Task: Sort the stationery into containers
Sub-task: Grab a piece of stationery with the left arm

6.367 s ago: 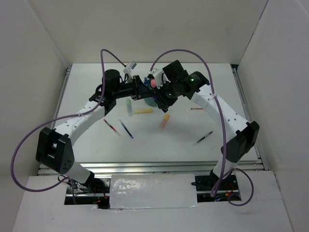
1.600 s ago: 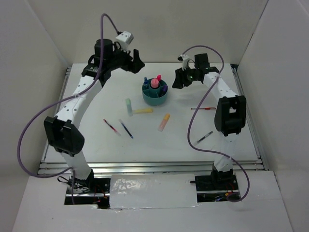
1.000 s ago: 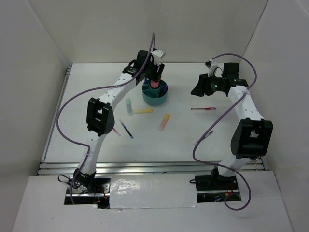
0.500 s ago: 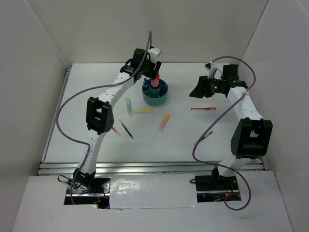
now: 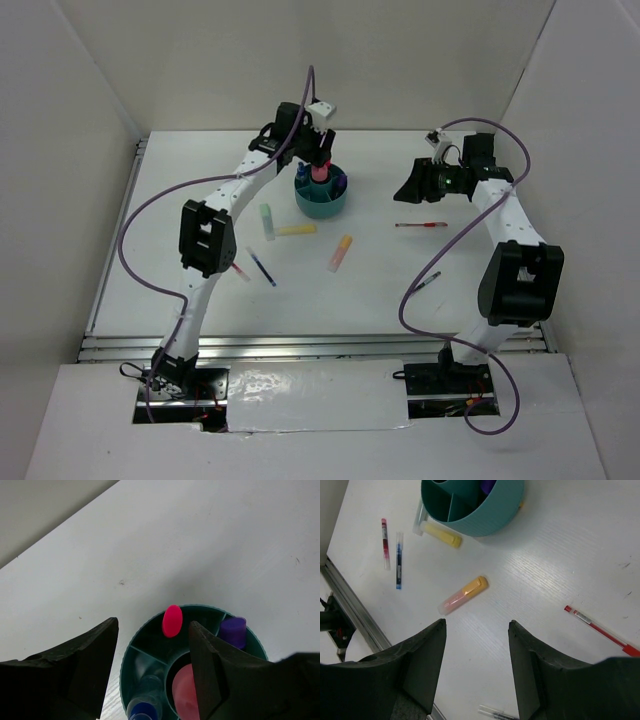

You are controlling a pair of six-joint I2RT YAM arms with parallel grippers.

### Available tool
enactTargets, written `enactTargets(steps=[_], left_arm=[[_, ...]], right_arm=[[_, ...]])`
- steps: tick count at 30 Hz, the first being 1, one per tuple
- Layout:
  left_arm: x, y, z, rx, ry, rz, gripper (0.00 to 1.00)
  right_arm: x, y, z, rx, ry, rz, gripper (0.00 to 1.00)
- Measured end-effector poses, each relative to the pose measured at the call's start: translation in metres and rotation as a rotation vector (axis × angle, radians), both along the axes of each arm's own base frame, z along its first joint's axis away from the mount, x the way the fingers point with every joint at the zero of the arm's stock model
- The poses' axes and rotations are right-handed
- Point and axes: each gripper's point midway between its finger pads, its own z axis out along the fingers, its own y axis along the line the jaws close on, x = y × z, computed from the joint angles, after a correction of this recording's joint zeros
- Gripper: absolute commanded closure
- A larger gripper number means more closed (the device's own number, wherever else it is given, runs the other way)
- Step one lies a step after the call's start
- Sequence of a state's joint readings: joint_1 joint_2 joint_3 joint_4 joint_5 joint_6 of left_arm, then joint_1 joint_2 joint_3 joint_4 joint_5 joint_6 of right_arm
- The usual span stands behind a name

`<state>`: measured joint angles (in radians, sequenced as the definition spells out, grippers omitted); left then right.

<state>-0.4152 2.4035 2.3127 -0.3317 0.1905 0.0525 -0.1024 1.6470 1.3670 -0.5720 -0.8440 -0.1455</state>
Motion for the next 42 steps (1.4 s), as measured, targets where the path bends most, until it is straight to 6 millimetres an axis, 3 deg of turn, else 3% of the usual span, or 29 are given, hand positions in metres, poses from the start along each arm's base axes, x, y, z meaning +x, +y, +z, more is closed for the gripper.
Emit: enactTargets(steps=[17,24,33,42], left_arm=[[0.002,-0.004,-0.01,0.019,0.012,-0.036,0.45],[-0.001,-0.002,-0.014,0.037,0.023,-0.044,0.58],[-0.006,0.0,-0.021,0.054,0.055,-0.048,0.68],[-0.006,0.0,-0.02,0.055,0.053,-0.048,0.94]], right_arm=[[0.002,-0.002,-0.012,0.021,0.051,-0.012,0.4],[0.002,-0.002,-0.015,0.022,0.062,-0.013,0.41],[0.002,-0.003,-0.014,0.025,0.065,-0.015,0.41],[0.003,-0.006,-0.014,0.025,0.067,-0.023,0.42]])
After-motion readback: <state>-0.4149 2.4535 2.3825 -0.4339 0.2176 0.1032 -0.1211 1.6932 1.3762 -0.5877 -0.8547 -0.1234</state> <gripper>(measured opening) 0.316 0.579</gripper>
